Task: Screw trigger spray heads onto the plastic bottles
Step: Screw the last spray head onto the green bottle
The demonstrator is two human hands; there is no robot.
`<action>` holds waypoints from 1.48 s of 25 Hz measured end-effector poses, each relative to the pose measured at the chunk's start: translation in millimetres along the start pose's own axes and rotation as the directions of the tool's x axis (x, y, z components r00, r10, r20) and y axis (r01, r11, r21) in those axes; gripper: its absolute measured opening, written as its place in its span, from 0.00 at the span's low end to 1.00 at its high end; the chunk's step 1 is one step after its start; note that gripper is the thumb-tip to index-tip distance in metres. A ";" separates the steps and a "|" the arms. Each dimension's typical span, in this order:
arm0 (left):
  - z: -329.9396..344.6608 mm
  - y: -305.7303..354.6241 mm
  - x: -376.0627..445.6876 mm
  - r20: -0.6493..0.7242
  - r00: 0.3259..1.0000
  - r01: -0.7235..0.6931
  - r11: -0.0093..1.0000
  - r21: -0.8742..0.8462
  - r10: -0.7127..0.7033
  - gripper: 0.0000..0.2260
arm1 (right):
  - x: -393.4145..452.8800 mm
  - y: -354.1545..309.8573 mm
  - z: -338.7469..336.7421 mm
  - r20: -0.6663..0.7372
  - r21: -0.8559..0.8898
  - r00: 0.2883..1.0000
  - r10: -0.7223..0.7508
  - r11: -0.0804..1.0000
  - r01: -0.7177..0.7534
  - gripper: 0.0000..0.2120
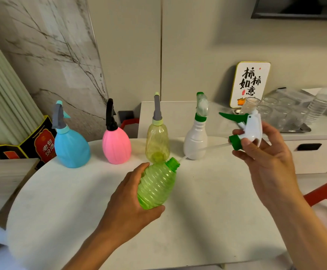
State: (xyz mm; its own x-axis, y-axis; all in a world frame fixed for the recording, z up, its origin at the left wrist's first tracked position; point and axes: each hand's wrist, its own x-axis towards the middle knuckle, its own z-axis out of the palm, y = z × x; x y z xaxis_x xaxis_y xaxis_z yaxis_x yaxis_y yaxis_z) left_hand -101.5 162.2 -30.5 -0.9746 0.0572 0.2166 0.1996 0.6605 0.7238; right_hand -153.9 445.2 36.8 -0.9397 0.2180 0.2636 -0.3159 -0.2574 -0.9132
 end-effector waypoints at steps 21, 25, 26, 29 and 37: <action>-8.3 4.2 -4.7 0.024 0.977 -0.209 0.935 0.287 0.211 0.41 | -30.9 33.0 41.5 0.475 -0.346 0.821 0.317 0.925 -0.157 0.20; -6.4 6.6 -6.4 0.009 0.975 -0.217 0.932 0.290 0.224 0.42 | -36.3 40.6 47.4 0.396 -0.358 0.865 0.307 0.920 -0.163 0.19; -6.4 8.0 -6.0 0.003 0.975 -0.212 0.932 0.296 0.221 0.42 | -36.6 42.2 48.0 0.393 -0.336 0.867 0.305 0.926 -0.173 0.20; -9.5 12.7 -5.5 0.008 0.978 -0.203 0.931 0.303 0.210 0.41 | -34.1 42.1 45.9 0.465 -0.243 0.846 0.262 0.956 -0.163 0.21; -27.3 16.3 -4.1 0.183 0.976 -0.146 0.978 0.150 0.118 0.42 | -27.0 38.2 35.0 0.591 -0.267 0.776 0.223 0.961 -0.073 0.21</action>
State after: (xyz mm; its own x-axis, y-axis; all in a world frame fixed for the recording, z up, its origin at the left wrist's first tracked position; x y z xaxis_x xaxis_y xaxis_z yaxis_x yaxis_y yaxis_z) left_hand -91.4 152.3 -1.7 -0.9464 0.2703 0.1768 0.3221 0.7500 0.5778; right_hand -145.2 396.5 5.7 -0.8767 -0.4444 0.1841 -0.1999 -0.0116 -0.9798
